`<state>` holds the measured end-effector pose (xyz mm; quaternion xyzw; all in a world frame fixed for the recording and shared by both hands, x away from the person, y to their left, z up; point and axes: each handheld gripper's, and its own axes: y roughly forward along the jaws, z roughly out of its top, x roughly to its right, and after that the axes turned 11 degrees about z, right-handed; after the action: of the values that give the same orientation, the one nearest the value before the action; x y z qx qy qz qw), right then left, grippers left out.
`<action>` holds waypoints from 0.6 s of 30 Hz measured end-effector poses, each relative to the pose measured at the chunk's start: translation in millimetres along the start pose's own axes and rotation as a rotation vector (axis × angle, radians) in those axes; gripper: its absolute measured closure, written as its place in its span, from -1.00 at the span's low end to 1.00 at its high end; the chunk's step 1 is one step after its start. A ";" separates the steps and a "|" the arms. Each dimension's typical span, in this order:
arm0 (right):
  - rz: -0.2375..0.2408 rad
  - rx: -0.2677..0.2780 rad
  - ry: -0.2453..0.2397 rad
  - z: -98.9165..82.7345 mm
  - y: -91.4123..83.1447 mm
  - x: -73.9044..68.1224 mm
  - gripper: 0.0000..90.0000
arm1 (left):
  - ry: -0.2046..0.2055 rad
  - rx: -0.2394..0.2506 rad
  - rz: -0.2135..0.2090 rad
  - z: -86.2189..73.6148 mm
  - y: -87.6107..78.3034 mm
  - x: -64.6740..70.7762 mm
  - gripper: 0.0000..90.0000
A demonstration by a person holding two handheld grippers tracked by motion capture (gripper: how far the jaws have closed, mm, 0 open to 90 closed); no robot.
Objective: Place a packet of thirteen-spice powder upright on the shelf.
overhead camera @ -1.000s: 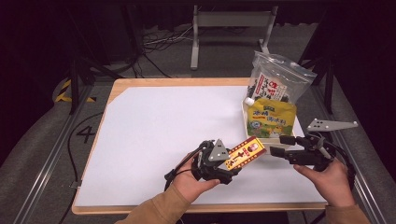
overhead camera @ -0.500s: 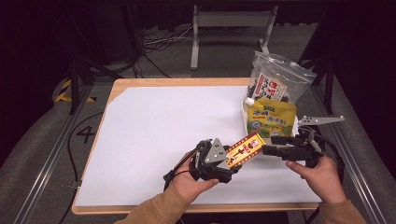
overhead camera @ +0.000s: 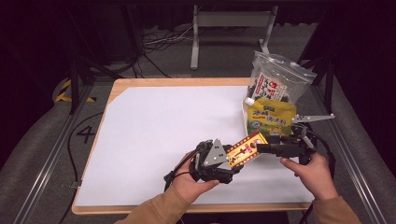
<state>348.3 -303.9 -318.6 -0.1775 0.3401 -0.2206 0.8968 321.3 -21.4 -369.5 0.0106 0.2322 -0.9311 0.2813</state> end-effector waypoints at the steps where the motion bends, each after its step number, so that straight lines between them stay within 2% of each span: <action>1: 0.001 -0.002 0.000 0.0 0.8 0.3 -0.43 | 0.004 0.005 0.001 0.0 -0.2 0.3 -0.28; 10: 0.014 -0.019 -0.005 1.8 8.6 -0.7 -0.35 | 0.013 0.021 0.005 0.7 -1.0 0.9 -0.28; 13: 0.017 -0.023 -0.015 2.2 10.1 -2.4 -0.22 | 0.018 0.021 0.013 0.5 -0.7 0.8 -0.28; 15: 0.021 -0.030 -0.023 3.0 11.2 -3.8 -0.06 | 0.018 0.015 0.014 0.1 0.0 0.5 -0.28; 18: 0.014 -0.037 -0.030 5.0 13.7 -6.1 0.02 | 0.025 -0.002 0.017 -1.0 0.9 -0.6 -0.28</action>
<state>351.3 -288.4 -318.1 -0.1950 0.3318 -0.2054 0.8998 322.2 -21.3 -370.7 0.0240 0.2366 -0.9281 0.2864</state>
